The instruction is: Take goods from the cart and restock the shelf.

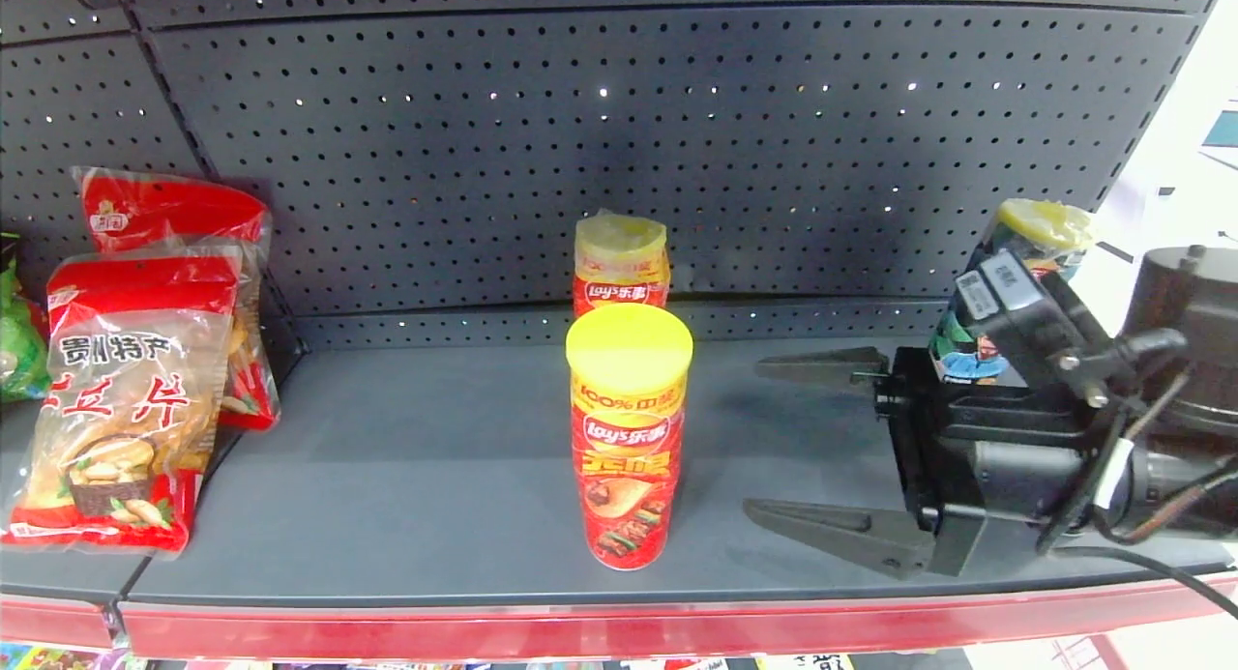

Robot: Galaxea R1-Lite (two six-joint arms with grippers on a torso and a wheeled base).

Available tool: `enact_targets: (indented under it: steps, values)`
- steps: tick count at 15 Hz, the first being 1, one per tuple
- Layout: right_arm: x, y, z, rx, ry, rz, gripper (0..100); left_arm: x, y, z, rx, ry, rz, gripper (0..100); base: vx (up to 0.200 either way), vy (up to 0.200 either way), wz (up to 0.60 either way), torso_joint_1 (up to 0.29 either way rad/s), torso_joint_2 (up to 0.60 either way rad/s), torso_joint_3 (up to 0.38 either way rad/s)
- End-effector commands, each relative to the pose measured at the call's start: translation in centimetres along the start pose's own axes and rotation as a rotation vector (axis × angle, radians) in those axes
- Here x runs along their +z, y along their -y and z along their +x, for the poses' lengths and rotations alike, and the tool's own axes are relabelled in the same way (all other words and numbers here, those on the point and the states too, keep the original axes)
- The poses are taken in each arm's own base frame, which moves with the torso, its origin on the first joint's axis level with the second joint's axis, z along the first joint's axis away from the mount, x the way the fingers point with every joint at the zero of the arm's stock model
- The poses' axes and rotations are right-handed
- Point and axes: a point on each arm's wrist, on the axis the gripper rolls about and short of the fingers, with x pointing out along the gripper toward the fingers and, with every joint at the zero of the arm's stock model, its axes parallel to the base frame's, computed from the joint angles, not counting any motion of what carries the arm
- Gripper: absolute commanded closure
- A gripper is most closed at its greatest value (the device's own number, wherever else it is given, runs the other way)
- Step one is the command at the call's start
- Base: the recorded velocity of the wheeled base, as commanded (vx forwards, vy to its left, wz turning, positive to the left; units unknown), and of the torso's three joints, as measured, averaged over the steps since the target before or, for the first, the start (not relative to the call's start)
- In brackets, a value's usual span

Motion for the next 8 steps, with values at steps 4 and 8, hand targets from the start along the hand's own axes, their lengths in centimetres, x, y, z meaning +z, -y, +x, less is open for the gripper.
enact_targets:
  steps: [4,8]
  values:
    - [2.1,-3.9,-5.9,-0.07,0.087,-0.077,0,0.0,0.0,0.0,0.001,-0.001,0.0,0,0.0,0.0,0.0,0.0,0.0,0.0]
    - [3.0,-6.6,-11.9,-0.403,0.164,-0.151,0,0.0,0.0,0.0,0.001,-0.001,0.0,0,0.0,0.0,0.0,0.0,0.0,0.0]
